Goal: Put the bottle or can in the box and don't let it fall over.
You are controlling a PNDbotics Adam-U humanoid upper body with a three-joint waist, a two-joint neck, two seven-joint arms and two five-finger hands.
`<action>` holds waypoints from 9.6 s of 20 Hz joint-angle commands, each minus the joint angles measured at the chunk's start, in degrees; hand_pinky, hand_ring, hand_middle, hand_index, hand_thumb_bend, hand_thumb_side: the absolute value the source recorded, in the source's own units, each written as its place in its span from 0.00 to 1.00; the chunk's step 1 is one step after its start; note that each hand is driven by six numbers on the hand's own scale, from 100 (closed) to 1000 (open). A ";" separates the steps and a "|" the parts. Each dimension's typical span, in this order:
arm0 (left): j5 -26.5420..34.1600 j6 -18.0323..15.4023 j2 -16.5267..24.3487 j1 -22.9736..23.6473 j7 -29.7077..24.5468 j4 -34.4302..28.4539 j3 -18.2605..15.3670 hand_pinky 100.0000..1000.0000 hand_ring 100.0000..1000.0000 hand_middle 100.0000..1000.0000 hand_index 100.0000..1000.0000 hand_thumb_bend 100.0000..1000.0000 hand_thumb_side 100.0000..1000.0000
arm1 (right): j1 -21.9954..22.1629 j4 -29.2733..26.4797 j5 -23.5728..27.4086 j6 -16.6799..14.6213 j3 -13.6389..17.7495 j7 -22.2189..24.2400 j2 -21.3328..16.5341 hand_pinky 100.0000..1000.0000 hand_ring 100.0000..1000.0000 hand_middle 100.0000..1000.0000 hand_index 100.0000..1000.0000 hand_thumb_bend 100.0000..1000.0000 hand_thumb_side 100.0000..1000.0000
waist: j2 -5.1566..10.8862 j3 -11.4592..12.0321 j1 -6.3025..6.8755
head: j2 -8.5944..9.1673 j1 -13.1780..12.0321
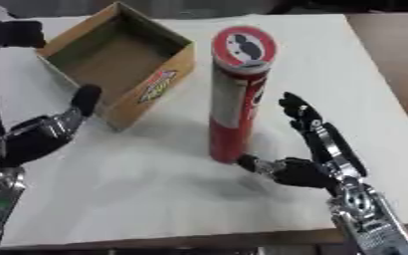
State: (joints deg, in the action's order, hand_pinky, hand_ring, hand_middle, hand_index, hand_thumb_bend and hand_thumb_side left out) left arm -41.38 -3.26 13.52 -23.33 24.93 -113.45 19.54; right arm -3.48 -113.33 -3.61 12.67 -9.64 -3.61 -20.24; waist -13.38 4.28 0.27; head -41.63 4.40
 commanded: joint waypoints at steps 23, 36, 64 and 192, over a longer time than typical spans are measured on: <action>-4.71 3.83 -0.54 -3.71 -0.83 -1.14 -1.34 0.58 0.57 0.45 0.66 0.49 0.41 | -3.65 -1.26 2.89 3.98 1.27 -1.17 -1.32 1.00 1.00 0.93 1.00 0.62 0.33 | -0.73 0.72 -0.17 | 1.88 0.50; -4.20 4.67 -0.87 -3.73 0.15 -1.14 -2.16 0.58 0.57 0.45 0.66 0.49 0.42 | -5.78 -1.26 2.99 3.10 1.47 0.47 -1.97 1.00 1.00 0.93 1.00 0.62 0.29 | -1.70 1.39 -0.66 | 2.64 0.56; -5.70 3.17 -0.81 -3.49 1.16 -1.14 -3.22 0.58 0.56 0.44 0.65 0.50 0.39 | -7.94 -1.26 3.63 0.62 1.40 6.00 -1.69 1.00 1.00 0.95 1.00 0.46 0.30 | -3.12 2.60 -1.46 | 3.33 0.53; 7.05 8.33 5.54 8.82 20.97 -1.14 -16.32 0.71 0.75 0.52 0.71 0.18 0.59 | -54.78 21.04 36.51 7.96 -4.70 -6.34 -13.86 1.00 1.00 0.86 0.69 0.00 0.13 | -2.44 16.88 -7.28 | 3.53 15.99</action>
State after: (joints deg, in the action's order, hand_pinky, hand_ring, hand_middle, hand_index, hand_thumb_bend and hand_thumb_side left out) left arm -34.91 5.27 17.91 -14.11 46.29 -113.45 3.80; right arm -56.89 -93.50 32.59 21.60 -14.40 -9.96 -33.57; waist -16.69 21.77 -7.54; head -38.79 19.11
